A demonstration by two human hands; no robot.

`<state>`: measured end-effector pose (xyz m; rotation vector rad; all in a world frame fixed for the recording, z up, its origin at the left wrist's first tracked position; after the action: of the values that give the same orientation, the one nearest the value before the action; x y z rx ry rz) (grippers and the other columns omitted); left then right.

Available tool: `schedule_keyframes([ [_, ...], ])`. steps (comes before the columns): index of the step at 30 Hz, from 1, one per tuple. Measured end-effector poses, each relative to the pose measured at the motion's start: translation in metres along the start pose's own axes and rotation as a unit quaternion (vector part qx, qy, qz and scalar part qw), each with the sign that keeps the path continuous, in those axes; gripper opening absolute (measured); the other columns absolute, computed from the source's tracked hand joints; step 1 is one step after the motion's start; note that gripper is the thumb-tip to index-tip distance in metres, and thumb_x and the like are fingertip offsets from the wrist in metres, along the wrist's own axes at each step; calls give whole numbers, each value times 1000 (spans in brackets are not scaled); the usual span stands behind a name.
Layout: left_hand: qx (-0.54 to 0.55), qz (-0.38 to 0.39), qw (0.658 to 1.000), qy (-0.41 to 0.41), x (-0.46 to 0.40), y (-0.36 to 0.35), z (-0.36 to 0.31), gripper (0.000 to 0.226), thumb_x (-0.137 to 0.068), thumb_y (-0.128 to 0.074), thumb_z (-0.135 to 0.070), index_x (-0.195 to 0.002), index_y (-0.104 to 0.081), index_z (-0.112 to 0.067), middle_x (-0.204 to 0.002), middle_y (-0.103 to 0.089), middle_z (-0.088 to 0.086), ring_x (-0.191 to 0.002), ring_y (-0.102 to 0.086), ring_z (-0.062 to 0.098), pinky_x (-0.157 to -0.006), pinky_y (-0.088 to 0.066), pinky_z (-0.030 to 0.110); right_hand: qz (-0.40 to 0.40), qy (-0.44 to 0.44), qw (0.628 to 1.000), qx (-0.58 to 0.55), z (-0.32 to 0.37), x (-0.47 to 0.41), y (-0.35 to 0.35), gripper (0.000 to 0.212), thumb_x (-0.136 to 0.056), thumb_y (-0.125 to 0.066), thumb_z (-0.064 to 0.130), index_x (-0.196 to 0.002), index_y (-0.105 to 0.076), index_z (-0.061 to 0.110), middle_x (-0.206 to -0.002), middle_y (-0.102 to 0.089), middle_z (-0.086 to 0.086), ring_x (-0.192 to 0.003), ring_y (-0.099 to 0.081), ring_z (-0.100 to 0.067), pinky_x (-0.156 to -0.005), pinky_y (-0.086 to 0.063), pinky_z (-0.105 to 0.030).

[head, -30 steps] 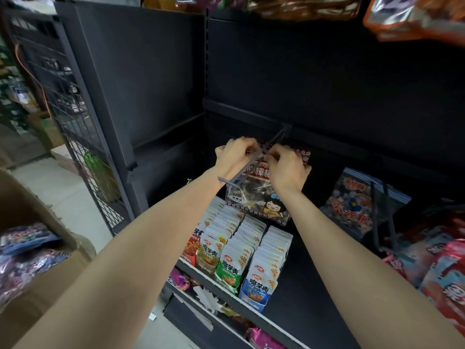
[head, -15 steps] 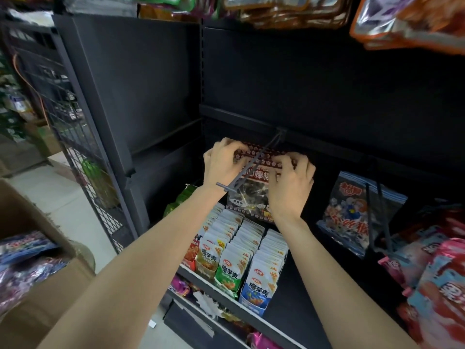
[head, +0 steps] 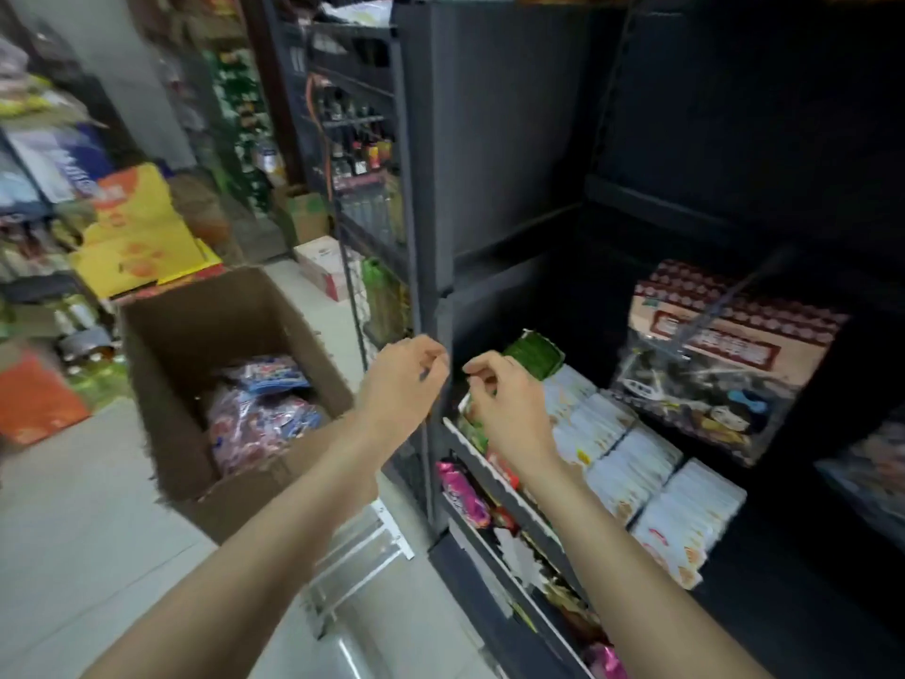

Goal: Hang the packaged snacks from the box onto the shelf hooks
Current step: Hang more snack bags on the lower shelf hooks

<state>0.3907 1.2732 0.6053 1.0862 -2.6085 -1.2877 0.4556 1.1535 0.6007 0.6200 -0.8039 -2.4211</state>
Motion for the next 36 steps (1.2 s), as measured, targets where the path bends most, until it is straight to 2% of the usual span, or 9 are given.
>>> schedule_keyframes([
  [6, -19, -49, 986, 156, -23, 88, 152, 17, -88, -56, -18, -96, -67, -10, -95, -70, 10, -94, -63, 26, -78, -47, 32, 153, 32, 988, -19, 84, -45, -145, 25, -89, -50, 6, -108, -67, 5, -110, -63, -15, -104, -58, -28, -94, -41, -34],
  [9, -88, 40, 968, 233, -40, 104, 224, 21, -89, -51, -15, -91, -62, 2, -103, -66, 23, -102, -60, 35, -81, -43, 35, 248, 22, 968, 30, 101, -67, -220, 28, -91, -51, 11, -115, -62, 1, -117, -62, -20, -114, -53, -33, -97, -38, -38],
  [13, -147, 171, 932, 285, -55, 85, 307, 37, -91, -47, -20, -121, -57, -3, -125, -58, 19, -116, -53, 34, -92, -42, 34, 335, -40, 937, 96, 92, -91, -295, 36, -93, -50, 16, -125, -52, 0, -128, -55, -22, -120, -49, -35, -93, -39, -36],
  [18, -158, 223, 894, 354, -65, 62, 366, 51, -96, -45, -18, -143, -31, -5, -147, -32, 20, -133, -35, 36, -106, -32, 41, 412, -106, 898, 110, 72, -105, -370, 47, -96, -48, 23, -136, -39, 1, -136, -49, -20, -122, -48, -36, -91, -40, -34],
  [22, -156, 244, 854, 433, -65, 44, 404, 66, -97, -40, -23, -148, -5, 0, -153, -13, 24, -135, -27, 42, -111, -26, 45, 426, -161, 888, 67, 54, -113, -420, 43, -97, -44, 29, -132, -46, 5, -135, -51, -17, -118, -51, -34, -92, -41, -34],
  [27, -119, 219, 848, 468, -72, 42, 419, 55, -102, -33, -29, -143, -25, 6, -147, -32, 25, -134, -34, 39, -110, -28, 40, 461, -225, 858, 12, 39, -113, -467, 44, -95, -48, 19, -136, -45, 2, -139, -47, -12, -124, -47, -29, -95, -39, -31],
  [32, -130, 241, 830, 487, -75, 32, 429, 41, -94, -50, -29, -127, -54, -6, -134, -53, 14, -123, -51, 30, -97, -43, 34, 395, -290, 871, 28, 15, -126, -498, 71, -83, -67, 41, -134, -46, -2, -136, -51, -19, -125, -47, -32, -101, -40, -37],
  [34, -141, 221, 816, 515, -77, 34, 432, 45, -91, -56, -32, -129, -52, -8, -136, -50, 13, -125, -48, 30, -99, -42, 35, 397, -305, 866, -2, 12, -128, -500, 39, -85, -68, 31, -108, -63, -1, -112, -63, -16, -102, -59, -27, -79, -48, -31],
  [36, -150, 211, 816, 517, -81, 36, 433, 43, -92, -55, -25, -130, -50, -7, -137, -48, 14, -127, -46, 32, -100, -41, 35, 406, -312, 859, -6, 6, -129, -502, 17, -92, -60, 17, -96, -65, 1, -95, -61, -13, -83, -56, -22, -63, -43, -28],
])
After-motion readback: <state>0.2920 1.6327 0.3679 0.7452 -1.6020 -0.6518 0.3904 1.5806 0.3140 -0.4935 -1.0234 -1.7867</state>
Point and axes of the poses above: each hand's wrist, its own x-axis away from the middle knuckle, its own y-axis out of the back of the hand, z = x × y, the point moved 6 cm from there along -x, towards the middle knuckle
